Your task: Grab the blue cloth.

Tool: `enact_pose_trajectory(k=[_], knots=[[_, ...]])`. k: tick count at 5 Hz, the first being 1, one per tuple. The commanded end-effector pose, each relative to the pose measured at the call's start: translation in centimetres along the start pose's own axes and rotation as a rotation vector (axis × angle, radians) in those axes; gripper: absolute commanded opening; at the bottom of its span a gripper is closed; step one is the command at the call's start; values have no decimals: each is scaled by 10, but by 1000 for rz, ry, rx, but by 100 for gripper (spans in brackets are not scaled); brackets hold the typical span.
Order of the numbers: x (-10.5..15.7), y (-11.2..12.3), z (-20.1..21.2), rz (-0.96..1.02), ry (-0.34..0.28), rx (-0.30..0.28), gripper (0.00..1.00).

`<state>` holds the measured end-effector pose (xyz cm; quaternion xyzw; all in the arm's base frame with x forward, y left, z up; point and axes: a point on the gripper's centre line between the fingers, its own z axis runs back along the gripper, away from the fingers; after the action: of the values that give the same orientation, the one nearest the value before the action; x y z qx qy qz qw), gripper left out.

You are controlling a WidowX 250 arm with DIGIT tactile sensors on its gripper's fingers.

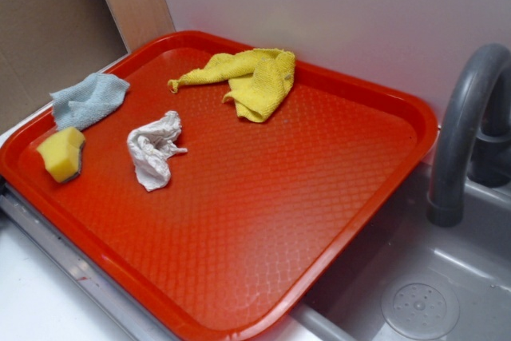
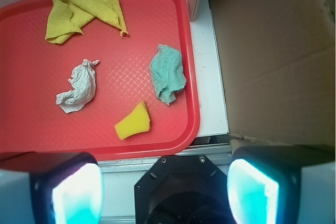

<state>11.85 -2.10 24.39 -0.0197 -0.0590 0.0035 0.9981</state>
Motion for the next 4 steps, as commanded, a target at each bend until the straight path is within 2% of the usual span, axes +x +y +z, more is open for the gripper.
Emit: enact_pose_trajectory(k=[1,2,3,4], knots=[[0,0,0,0,0,0,100],[16,-5,-19,248,-59,9,100],[32,-11,-38,503,-94,-29,100],[43,-8,-62,763,-76,-55,100]])
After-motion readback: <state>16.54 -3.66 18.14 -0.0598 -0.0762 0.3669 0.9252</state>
